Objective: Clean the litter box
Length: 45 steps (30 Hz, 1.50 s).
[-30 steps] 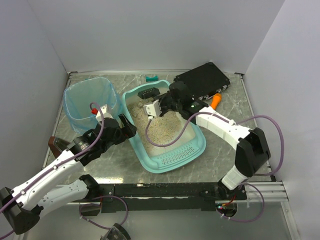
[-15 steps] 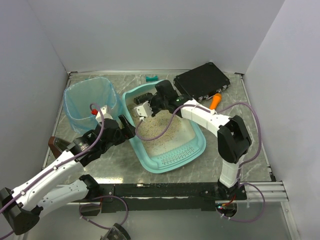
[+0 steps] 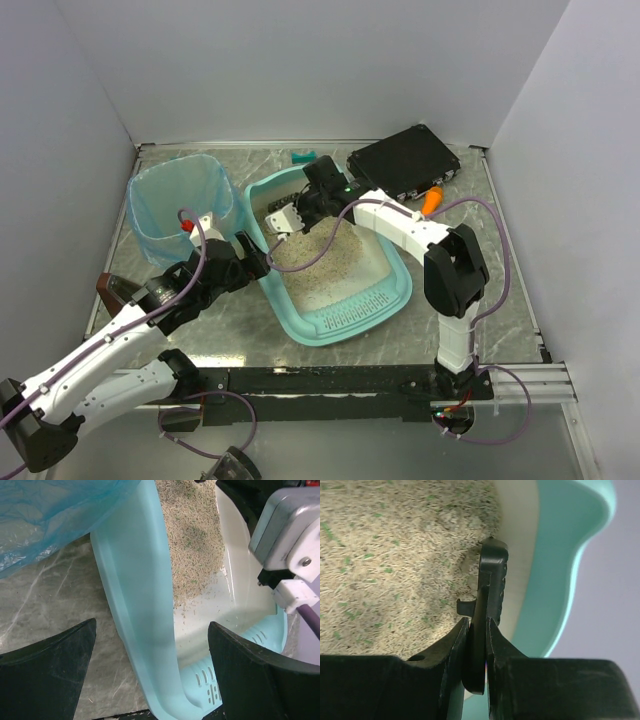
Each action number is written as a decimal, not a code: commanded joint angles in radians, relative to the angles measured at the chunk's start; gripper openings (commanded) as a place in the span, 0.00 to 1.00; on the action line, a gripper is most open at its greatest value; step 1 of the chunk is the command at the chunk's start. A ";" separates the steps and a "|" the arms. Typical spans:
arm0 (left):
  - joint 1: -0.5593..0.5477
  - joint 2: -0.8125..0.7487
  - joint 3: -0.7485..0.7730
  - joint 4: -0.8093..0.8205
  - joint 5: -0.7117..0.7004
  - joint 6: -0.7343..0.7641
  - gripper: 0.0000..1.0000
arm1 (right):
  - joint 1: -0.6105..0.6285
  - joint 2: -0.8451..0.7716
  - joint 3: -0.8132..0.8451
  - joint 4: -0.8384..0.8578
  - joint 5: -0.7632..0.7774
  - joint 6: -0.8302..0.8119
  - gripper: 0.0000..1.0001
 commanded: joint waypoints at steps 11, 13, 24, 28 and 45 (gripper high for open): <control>-0.001 0.026 0.008 0.022 -0.014 0.024 0.97 | 0.005 -0.308 -0.228 -0.186 -0.079 -0.011 0.00; -0.001 0.033 0.007 0.028 -0.009 0.028 0.97 | 0.010 -0.355 -0.284 -0.080 -0.062 0.024 0.00; 0.000 0.058 0.011 0.051 0.005 0.028 0.97 | 0.002 -0.262 -0.284 0.277 0.180 0.164 0.00; -0.001 0.055 0.008 0.055 0.008 0.030 0.97 | -0.004 -0.179 -0.221 0.247 0.231 0.152 0.00; -0.001 0.038 -0.018 0.081 0.032 0.036 0.97 | -0.004 -0.245 -0.311 0.392 0.240 0.184 0.00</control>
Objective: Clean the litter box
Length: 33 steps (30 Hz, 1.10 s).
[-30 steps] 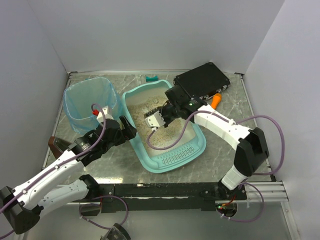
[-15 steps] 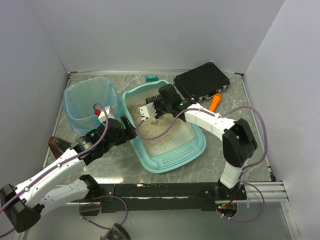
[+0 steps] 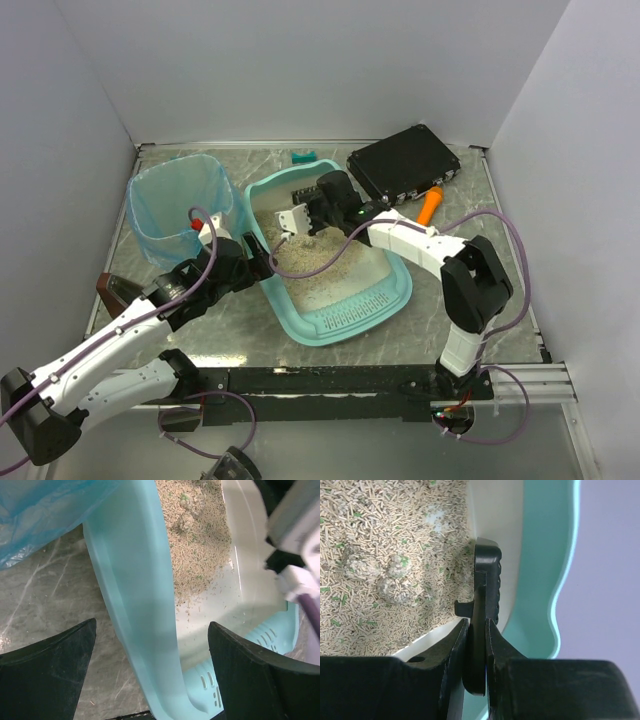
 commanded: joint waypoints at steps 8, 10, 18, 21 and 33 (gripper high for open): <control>-0.001 -0.005 -0.003 0.041 0.005 0.026 0.97 | -0.007 -0.114 -0.070 0.133 0.032 0.016 0.00; 0.000 0.001 0.004 0.043 0.005 0.027 0.97 | -0.010 -0.056 -0.023 0.114 0.064 0.015 0.00; 0.000 0.027 0.023 0.018 -0.009 0.023 0.97 | -0.027 0.081 0.073 -0.038 0.140 0.019 0.00; -0.001 0.033 0.030 0.019 -0.015 0.026 0.97 | -0.015 0.010 0.038 -0.157 0.073 0.032 0.00; -0.001 0.124 0.077 0.027 -0.025 0.035 0.97 | 0.084 -0.383 -0.110 -0.223 -0.013 0.313 0.00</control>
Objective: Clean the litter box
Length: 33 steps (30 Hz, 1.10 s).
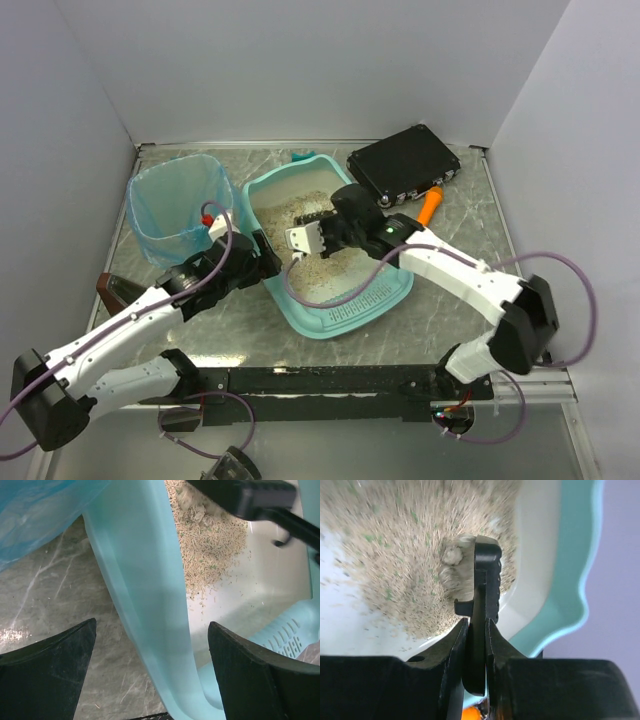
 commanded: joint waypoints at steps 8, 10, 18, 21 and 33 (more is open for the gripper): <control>-0.001 0.141 0.136 0.028 -0.049 -0.008 0.97 | 0.003 -0.081 0.124 0.002 0.316 0.771 0.00; -0.001 0.183 0.173 -0.012 -0.075 -0.021 0.97 | 0.003 -0.087 0.141 -0.049 0.338 0.966 0.00; -0.003 0.282 0.226 -0.029 -0.082 -0.011 0.99 | -0.004 -0.029 0.176 -0.161 0.518 1.151 0.00; -0.001 0.306 0.240 -0.075 -0.111 -0.037 0.99 | -0.019 0.041 0.225 -0.186 0.578 1.177 0.00; -0.003 0.424 0.294 -0.109 -0.122 -0.040 0.85 | -0.062 0.311 0.472 -0.262 0.384 1.261 0.00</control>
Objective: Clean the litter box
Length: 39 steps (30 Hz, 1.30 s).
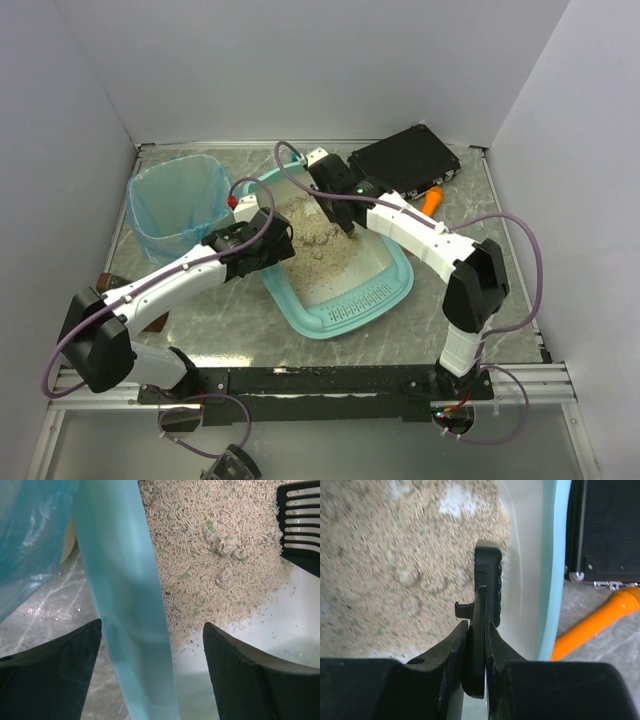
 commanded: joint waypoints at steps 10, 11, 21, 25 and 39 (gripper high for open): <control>-0.003 0.087 0.081 -0.012 0.023 0.036 0.51 | -0.083 0.074 0.131 -0.130 -0.285 0.209 0.00; -0.003 0.092 0.085 -0.019 0.024 0.040 0.47 | -0.093 0.079 0.141 -0.142 -0.299 0.246 0.00; -0.001 0.133 0.135 -0.042 0.023 0.056 0.43 | -0.125 0.070 0.180 -0.213 -0.336 0.271 0.00; -0.003 0.130 0.144 -0.053 0.018 0.048 0.41 | -0.126 0.064 0.188 -0.216 -0.339 0.271 0.00; -0.005 0.136 0.124 -0.005 0.066 0.062 0.35 | -0.140 -0.056 -0.129 0.032 -0.388 0.539 0.00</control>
